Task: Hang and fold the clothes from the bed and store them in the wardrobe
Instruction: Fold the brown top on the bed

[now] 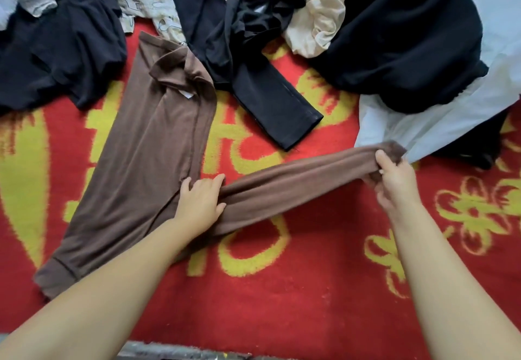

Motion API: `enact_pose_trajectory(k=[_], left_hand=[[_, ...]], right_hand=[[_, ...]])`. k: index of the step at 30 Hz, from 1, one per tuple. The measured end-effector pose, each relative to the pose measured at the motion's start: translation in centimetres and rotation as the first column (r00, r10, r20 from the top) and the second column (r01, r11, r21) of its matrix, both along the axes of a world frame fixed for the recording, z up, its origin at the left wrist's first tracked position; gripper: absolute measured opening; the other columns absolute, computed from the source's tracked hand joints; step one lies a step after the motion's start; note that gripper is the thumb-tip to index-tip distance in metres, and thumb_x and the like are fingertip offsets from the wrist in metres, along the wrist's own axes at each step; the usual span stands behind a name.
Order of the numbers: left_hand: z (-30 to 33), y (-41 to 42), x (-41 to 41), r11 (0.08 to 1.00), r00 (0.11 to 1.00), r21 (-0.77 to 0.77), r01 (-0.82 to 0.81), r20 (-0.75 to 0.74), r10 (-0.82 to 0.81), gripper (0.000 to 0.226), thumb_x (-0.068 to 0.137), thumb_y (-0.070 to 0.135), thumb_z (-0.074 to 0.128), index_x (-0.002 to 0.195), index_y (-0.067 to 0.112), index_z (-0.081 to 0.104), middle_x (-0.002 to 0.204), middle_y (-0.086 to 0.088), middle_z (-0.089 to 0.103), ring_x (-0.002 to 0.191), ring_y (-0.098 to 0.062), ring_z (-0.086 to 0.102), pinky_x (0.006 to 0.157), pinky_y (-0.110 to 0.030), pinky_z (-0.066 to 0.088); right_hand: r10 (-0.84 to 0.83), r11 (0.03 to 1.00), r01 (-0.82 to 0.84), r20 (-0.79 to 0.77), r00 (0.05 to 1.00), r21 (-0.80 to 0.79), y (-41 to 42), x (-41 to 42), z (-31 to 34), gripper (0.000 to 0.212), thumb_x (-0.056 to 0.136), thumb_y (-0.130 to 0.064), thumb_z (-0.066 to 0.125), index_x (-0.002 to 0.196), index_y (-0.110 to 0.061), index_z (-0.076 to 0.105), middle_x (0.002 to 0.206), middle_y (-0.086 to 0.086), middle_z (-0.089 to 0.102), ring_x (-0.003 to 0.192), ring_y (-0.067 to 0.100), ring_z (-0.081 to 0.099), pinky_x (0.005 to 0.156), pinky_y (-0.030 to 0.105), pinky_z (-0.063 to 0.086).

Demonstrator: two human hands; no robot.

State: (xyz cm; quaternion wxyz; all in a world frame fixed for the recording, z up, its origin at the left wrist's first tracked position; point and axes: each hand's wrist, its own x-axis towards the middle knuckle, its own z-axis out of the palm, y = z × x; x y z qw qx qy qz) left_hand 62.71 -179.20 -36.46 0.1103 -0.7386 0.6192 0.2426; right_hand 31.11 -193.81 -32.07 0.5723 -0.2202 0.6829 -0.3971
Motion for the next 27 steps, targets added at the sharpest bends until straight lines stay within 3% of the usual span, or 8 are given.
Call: enact_pose_trajectory(k=[3,5,8,12,16,18,23,27], left_hand=[[0.6,-1.4,0.2,0.996,0.994,-0.014,-0.091,-0.063,0.090,0.022,0.089,0.021,0.057,0.110,0.016,0.055,0.108,-0.004,0.063,0.109,-0.027,0.055,0.093,-0.040,0.031],[0.6,-1.3,0.3,0.981,0.980,-0.051,-0.188,-0.078,0.184,0.022,0.088,0.021,0.060,0.107,0.011,0.058,0.108,-0.010,0.060,0.108,-0.032,0.054,0.091,-0.042,0.036],[0.5,0.0,0.0,0.945,0.962,-0.187,-0.269,-0.107,0.252,0.053,0.084,0.022,0.070,0.130,0.003,0.051,0.128,-0.019,0.050,0.122,-0.037,0.046,0.106,-0.046,0.034],[0.7,2.8,-1.5,0.905,1.000,-0.424,-0.025,-0.012,0.022,0.076,0.072,0.022,0.083,0.136,0.000,0.050,0.139,-0.025,0.047,0.130,-0.040,0.046,0.107,-0.060,0.035],[-0.5,7.6,-3.3,0.953,0.980,-0.230,0.196,0.090,-0.179,0.094,0.054,0.039,0.091,0.135,0.009,0.055,0.143,-0.020,0.048,0.130,-0.034,0.049,0.096,-0.060,0.045],[-0.9,9.0,-4.0,0.984,0.989,-0.122,0.127,0.097,-0.116,0.093,0.052,0.032,0.090,0.136,0.012,0.055,0.145,-0.017,0.046,0.132,-0.031,0.048,0.094,-0.057,0.047],[-1.5,8.2,-3.6,0.979,0.998,-0.200,-0.027,0.044,0.036,0.088,0.061,0.004,0.078,0.143,0.009,0.045,0.151,-0.009,0.039,0.135,-0.022,0.045,0.099,-0.041,0.048],[-1.0,8.0,-1.5,0.963,0.987,-0.216,-0.160,-0.057,0.151,0.082,0.051,-0.007,0.080,0.130,0.007,0.061,0.134,-0.012,0.058,0.113,-0.029,0.063,0.077,-0.035,0.056]], right_hand=[[0.156,0.951,-0.155,-0.014,0.988,-0.268,-0.8,-0.2,2.0,0.019,0.097,-0.016,0.054,0.114,-0.024,0.054,0.102,0.001,0.063,0.073,0.006,0.067,0.055,0.021,0.054],[0.169,0.942,-0.177,-0.051,0.984,-0.286,-1.2,0.2,2.0,0.020,0.097,-0.013,0.054,0.112,-0.025,0.056,0.107,0.000,0.061,0.078,0.008,0.065,0.059,0.021,0.056],[0.024,0.998,-0.031,-0.114,0.993,-0.061,-1.1,0.3,0.0,0.029,0.098,-0.004,0.048,0.125,-0.013,0.053,0.111,0.006,0.055,0.076,0.010,0.058,0.054,0.019,0.056],[-0.033,0.986,0.067,-0.213,0.977,0.156,0.1,-0.5,-2.6,0.038,0.095,-0.002,0.045,0.130,-0.015,0.053,0.109,0.000,0.057,0.080,0.010,0.058,0.053,0.022,0.055],[0.019,0.980,0.036,-0.270,0.963,0.196,0.4,-0.5,-2.4,0.026,0.094,-0.008,0.042,0.111,-0.023,0.052,0.081,-0.002,0.056,0.042,0.002,0.050,0.041,0.017,0.044],[0.000,0.991,0.039,-0.294,0.956,0.125,-0.3,-0.5,-1.4,0.023,0.093,-0.006,0.041,0.107,-0.021,0.052,0.075,-0.002,0.052,0.040,0.001,0.044,0.038,0.014,0.041],[-0.067,0.997,0.057,-0.219,0.973,-0.054,-2.9,1.7,3.2,0.024,0.094,-0.003,0.038,0.087,-0.024,0.046,0.066,-0.001,0.045,0.035,0.000,0.040,0.043,0.016,0.041],[-0.136,0.972,0.128,-0.029,0.990,-0.197,-4.5,6.8,7.7,0.025,0.093,0.000,0.038,0.083,-0.021,0.047,0.055,-0.008,0.052,0.042,0.002,0.044,0.046,0.016,0.041]])
